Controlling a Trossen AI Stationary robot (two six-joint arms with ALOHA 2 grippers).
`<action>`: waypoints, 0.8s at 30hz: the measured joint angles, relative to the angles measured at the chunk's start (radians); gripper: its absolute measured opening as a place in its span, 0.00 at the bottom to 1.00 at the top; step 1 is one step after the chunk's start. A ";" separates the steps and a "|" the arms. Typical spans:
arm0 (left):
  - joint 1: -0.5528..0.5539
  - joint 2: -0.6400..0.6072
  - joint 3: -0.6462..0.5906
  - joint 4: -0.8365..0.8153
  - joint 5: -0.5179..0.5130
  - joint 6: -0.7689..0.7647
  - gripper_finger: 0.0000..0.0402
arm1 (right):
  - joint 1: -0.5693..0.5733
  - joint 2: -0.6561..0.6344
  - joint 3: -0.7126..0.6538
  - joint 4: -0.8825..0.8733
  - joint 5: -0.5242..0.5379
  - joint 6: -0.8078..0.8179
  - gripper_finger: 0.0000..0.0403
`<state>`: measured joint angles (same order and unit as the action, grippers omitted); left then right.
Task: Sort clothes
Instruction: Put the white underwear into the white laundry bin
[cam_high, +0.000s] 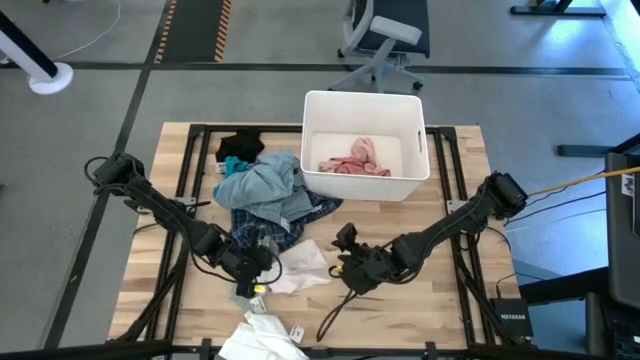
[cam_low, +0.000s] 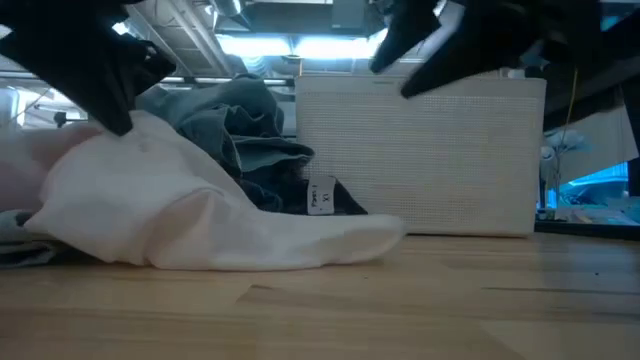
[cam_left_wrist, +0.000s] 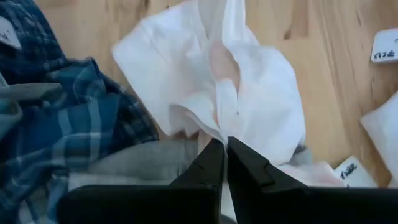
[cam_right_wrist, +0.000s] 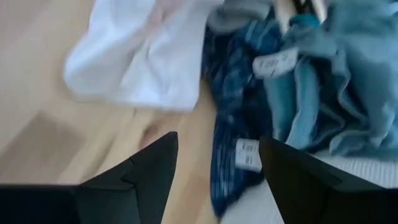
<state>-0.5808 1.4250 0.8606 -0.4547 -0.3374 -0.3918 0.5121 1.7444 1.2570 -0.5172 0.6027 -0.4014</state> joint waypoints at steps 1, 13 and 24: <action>0.000 0.000 -0.003 0.005 0.001 -0.004 0.02 | -0.005 0.006 0.000 0.029 -0.023 -0.010 0.61; 0.000 0.000 -0.007 0.028 0.001 -0.002 0.02 | -0.126 0.148 -0.093 0.459 -0.260 -0.127 0.61; 0.001 0.000 -0.007 0.026 0.001 -0.002 0.02 | -0.175 0.310 -0.094 0.577 -0.411 -0.130 0.61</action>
<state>-0.5795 1.4250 0.8536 -0.4284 -0.3368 -0.3935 0.3368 2.0547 1.1630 0.0598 0.1913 -0.5312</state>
